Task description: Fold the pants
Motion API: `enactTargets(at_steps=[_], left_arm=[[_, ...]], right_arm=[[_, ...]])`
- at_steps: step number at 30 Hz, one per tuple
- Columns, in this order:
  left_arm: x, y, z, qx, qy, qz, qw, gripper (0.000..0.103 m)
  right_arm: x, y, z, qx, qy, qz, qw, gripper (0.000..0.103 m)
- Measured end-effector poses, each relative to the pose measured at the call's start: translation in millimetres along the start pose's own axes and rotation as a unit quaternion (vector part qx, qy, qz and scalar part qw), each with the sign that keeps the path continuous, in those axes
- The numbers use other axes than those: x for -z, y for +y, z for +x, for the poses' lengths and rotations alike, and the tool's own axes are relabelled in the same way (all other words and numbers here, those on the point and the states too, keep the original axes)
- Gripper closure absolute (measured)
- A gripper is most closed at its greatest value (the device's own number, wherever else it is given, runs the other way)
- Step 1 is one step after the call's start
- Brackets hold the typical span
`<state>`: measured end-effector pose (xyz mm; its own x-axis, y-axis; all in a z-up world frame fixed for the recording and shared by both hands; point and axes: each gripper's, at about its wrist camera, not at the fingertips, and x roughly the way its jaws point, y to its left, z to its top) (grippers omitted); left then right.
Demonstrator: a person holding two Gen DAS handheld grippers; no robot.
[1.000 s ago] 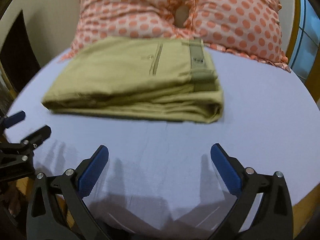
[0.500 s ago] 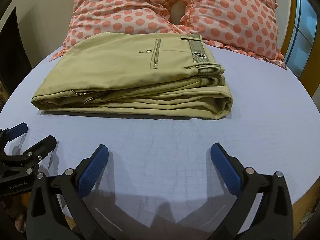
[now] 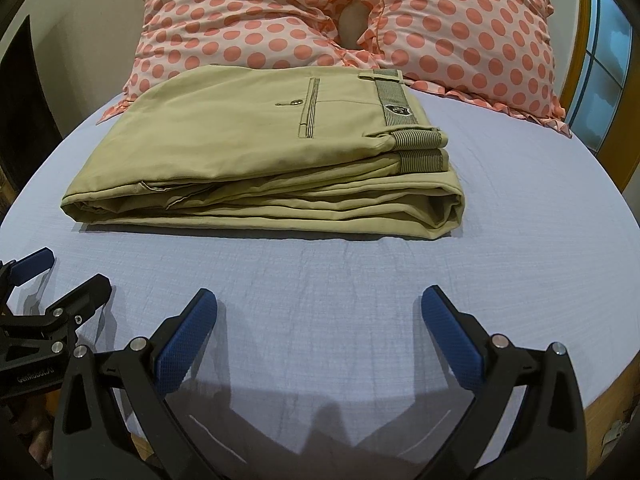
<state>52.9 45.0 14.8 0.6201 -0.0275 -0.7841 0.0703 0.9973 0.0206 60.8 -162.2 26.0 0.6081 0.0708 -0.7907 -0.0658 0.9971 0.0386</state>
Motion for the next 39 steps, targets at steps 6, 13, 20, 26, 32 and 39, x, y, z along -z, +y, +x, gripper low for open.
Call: enactTargets(at_steps=[6, 13, 20, 26, 32, 39], left_arm=[[0.3, 0.1, -0.2, 0.000, -0.006, -0.001, 1.0000, 0.002], [0.9, 0.2, -0.4, 0.001, -0.007, 0.001, 1.0000, 0.002], [0.9, -0.5, -0.1, 0.000, -0.004, 0.003, 1.0000, 0.002], [0.9, -0.4, 0.2, 0.000, -0.003, 0.002, 1.0000, 0.002], [0.6, -0.2, 0.1, 0.000, -0.003, 0.002, 1.0000, 0.002], [-0.9, -0.3, 1.5, 0.000, 0.005, 0.002, 1.0000, 0.002]], right_arm=[[-0.2, -0.4, 0.3, 0.000, -0.001, 0.000, 1.000, 0.001], [-0.2, 0.2, 0.3, 0.001, -0.003, 0.000, 1.000, 0.001], [-0.1, -0.4, 0.3, 0.001, -0.003, 0.000, 1.000, 0.001], [-0.1, -0.2, 0.4, 0.001, -0.003, 0.000, 1.000, 0.001], [-0.1, -0.3, 0.5, 0.001, -0.003, 0.000, 1.000, 0.001], [-0.8, -0.4, 0.7, 0.002, -0.001, 0.002, 1.000, 0.001]])
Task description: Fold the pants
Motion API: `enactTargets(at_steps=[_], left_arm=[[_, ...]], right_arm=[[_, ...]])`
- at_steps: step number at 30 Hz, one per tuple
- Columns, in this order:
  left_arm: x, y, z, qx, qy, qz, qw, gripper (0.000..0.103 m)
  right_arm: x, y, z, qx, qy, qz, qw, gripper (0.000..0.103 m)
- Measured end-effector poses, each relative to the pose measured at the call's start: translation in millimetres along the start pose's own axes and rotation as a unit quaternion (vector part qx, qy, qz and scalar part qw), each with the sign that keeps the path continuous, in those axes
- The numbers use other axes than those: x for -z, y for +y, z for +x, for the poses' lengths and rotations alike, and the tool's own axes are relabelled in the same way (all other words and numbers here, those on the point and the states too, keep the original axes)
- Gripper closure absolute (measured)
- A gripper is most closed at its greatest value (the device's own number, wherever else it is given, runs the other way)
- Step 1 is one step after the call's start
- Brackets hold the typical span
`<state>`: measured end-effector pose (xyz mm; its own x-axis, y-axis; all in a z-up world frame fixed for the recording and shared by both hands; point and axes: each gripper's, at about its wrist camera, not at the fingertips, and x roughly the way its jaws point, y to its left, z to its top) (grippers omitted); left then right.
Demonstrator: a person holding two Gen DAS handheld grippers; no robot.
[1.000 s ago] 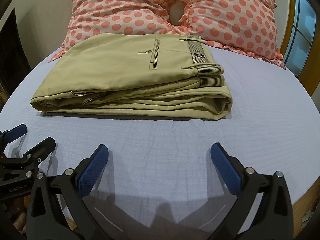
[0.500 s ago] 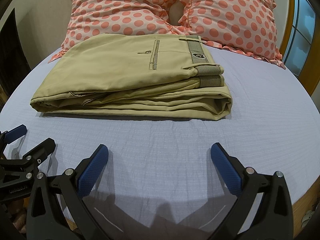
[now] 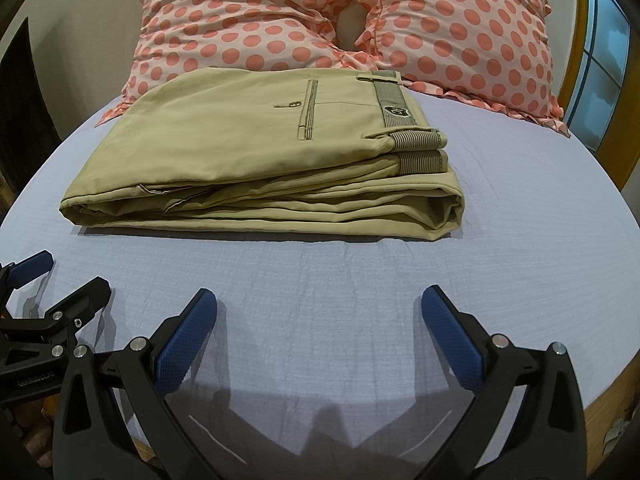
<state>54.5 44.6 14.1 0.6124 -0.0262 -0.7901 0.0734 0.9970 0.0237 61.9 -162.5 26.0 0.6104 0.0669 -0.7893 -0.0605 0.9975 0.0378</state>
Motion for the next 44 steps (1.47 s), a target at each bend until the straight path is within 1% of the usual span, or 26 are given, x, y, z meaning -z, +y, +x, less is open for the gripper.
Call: enactTargets(at_steps=[9, 20, 44], left_arm=[[-2.9, -0.1, 1.4, 0.000, 0.013, 0.000, 0.9999, 0.002], [-1.6, -0.8, 0.4, -0.001, 0.004, -0.002, 1.0000, 0.002], [-2.3, -0.2, 0.1, -0.001, 0.003, -0.002, 1.0000, 0.002]], right_arm=[[-1.0, 0.5, 0.6, 0.005, 0.003, 0.006, 1.000, 0.001], [-1.6, 1.0, 0.9, 0.006, 0.000, 0.006, 1.000, 0.001], [-0.8, 1.5, 0.6, 0.006, -0.001, 0.007, 1.000, 0.001]])
